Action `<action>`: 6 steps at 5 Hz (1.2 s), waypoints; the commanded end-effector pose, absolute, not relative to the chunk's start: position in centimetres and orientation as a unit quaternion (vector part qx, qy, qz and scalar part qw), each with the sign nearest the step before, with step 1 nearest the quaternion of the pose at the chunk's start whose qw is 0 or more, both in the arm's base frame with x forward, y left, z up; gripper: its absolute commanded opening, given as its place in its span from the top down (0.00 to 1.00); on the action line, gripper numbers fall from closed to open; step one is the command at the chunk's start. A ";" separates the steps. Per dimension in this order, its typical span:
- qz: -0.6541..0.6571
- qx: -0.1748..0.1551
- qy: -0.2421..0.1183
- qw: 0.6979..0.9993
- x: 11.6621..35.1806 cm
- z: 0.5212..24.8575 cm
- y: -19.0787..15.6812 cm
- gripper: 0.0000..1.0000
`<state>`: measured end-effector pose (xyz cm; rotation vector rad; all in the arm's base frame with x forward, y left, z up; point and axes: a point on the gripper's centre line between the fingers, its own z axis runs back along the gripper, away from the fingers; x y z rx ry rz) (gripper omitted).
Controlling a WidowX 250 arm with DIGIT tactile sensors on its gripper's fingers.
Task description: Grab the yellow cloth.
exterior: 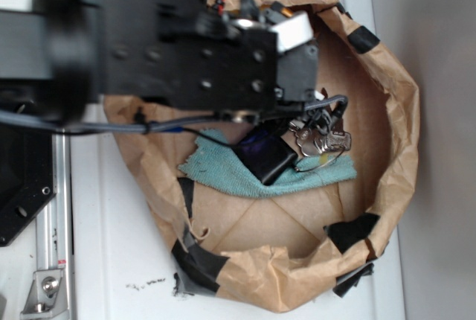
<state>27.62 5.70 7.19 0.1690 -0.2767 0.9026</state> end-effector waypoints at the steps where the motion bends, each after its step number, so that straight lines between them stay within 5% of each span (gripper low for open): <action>1: 0.443 0.124 -0.123 0.879 25.4 5.1 11.1 0.00; 2: 0.444 0.150 -0.104 0.877 24.4 4.7 13.2 0.00; 4: 0.455 0.152 -0.063 0.875 23.2 3.4 15.1 0.00; 5: 0.459 0.149 -0.059 0.874 23.3 3.0 15.6 1.00; 6: 0.448 0.151 -0.058 0.879 23.4 2.8 15.3 1.00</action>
